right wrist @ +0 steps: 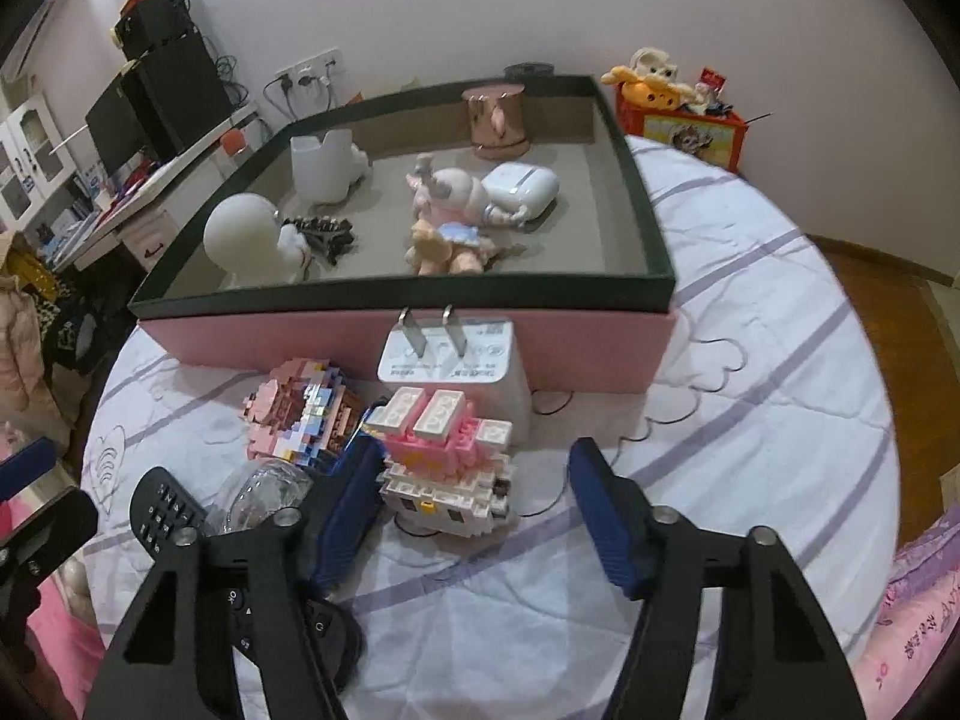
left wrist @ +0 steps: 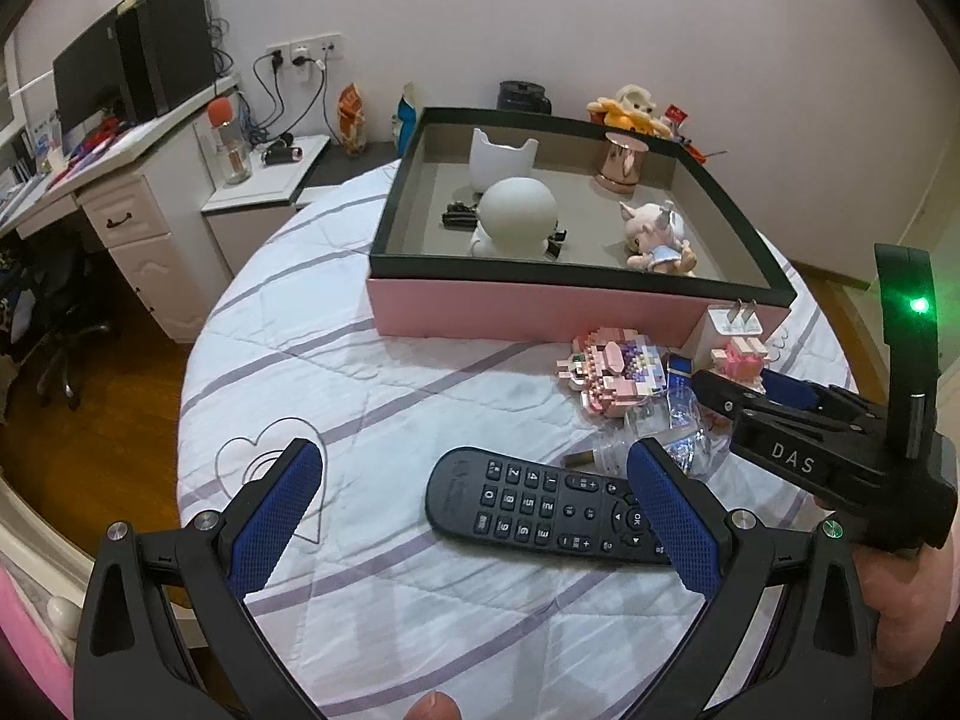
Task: Organize rigid objects
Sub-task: 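Grasp the pink-white block figure with the right tool and lift it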
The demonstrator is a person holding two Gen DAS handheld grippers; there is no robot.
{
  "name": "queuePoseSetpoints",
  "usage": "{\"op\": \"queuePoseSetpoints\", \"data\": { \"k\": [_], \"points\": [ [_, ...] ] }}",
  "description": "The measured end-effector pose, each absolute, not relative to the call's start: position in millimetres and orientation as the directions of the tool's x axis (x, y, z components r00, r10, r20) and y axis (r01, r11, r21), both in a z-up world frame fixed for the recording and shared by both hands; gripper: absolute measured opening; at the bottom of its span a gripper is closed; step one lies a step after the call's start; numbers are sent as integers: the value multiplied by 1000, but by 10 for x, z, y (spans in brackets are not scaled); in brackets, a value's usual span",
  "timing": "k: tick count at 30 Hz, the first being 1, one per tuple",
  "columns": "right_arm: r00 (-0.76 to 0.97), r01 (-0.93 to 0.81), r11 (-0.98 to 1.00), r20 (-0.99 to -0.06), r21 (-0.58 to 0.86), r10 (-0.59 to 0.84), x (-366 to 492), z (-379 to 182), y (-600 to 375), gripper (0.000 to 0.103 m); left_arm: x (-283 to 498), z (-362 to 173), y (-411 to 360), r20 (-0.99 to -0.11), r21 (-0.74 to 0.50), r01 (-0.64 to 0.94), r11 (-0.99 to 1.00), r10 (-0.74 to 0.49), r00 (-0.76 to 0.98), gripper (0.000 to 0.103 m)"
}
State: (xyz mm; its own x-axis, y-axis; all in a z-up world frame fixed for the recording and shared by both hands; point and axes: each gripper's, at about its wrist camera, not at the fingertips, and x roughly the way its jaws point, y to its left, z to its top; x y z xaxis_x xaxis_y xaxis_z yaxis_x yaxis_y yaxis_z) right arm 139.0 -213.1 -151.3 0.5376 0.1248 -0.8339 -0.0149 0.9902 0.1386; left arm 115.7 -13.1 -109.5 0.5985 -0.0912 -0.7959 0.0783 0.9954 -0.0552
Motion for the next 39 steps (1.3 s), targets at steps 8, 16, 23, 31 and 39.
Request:
{"op": "queuePoseSetpoints", "data": {
  "k": [8,16,23,31,39],
  "points": [
    [562,-55,983,-809,174,174,1284,-1404,-2134,46,1179,-1135,-252,-798,-45,118,992,-107,593,103],
    [584,-23,981,-793,194,171,1209,-1279,-2299,46,1195,-1179,-522,-795,-55,207,977,-168,583,103],
    [581,2,981,-799,194,157,1194,-1307,-2384,47,1341,-1369,-815,-805,-13,254,967,-161,571,103],
    [581,6,981,-799,194,154,1196,-1324,-2429,47,1531,-1588,-772,-822,-126,288,949,-262,505,91],
    [580,8,980,-799,199,158,1179,-1334,-2453,46,1591,-1604,-510,-801,-240,283,929,-354,484,64]
  ]
}}
